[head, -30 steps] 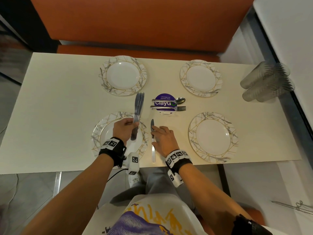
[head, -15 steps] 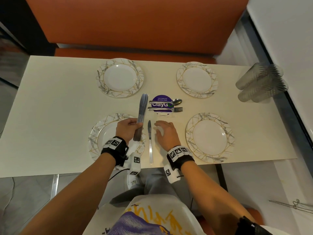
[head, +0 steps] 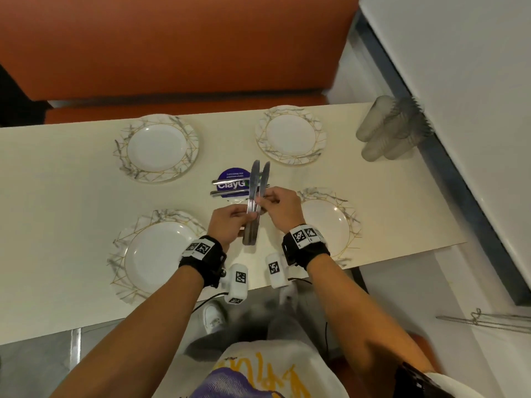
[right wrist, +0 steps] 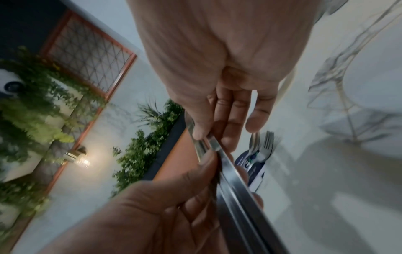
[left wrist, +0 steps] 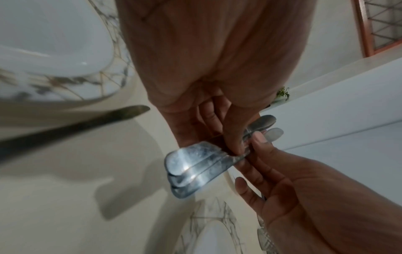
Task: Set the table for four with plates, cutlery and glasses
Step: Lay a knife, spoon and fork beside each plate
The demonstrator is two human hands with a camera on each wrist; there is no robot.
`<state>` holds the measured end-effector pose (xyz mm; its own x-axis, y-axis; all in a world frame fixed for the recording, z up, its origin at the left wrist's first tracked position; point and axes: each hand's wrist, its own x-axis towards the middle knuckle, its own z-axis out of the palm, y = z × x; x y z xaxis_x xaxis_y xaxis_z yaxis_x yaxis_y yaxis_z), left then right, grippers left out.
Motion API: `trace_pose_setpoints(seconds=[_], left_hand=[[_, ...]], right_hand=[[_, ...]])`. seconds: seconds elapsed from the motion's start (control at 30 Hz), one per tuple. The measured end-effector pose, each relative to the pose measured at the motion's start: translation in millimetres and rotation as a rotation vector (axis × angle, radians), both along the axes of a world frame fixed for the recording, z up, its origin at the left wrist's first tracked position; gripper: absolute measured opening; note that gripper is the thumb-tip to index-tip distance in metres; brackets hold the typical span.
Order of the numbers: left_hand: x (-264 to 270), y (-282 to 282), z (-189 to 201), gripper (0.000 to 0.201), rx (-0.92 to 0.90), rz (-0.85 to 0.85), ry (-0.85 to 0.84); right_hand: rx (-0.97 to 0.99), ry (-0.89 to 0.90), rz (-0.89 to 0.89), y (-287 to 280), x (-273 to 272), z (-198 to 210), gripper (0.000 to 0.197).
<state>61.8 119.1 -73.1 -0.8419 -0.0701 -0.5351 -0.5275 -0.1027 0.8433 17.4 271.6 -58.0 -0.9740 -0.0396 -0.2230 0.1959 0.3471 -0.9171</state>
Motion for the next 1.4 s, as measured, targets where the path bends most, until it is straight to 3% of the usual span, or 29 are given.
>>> trace_pose_setpoints(seconds=[0.23,0.4,0.57,0.8,0.97,1.07,1.2,1.4], left_hand=[[-31,78,4,0.016,0.066,0.022,-0.019],[-47,132,-2,0.014,0.101,0.080,-0.052],[-58,169,-15,0.029,0.118,0.180,-0.119],[-57,190,-21,0.026,0.053,0.211,-0.130],[-56,191,-27,0.023,0.021,0.224,-0.158],[-58,193,-24,0.020,0.027,0.225,-0.147],[-62,193,-22,0.021,0.039,0.229,-0.146],[-64,195,-20,0.022,0.061,0.251,-0.165]], right_hand=[[-0.019,-0.056,-0.129,118,-37,6,0.009],[0.144,-0.107,-0.157,225,-65,-6,0.019],[0.387,-0.168,-0.099,295,-73,-30,0.023],[0.420,-0.251,-0.103,325,-56,-77,0.019],[0.471,-0.262,-0.037,335,-55,-87,0.016],[0.505,-0.212,0.005,340,-56,-85,0.024],[0.566,-0.122,0.146,342,-53,-86,0.050],[0.584,-0.080,0.242,336,-45,-88,0.055]])
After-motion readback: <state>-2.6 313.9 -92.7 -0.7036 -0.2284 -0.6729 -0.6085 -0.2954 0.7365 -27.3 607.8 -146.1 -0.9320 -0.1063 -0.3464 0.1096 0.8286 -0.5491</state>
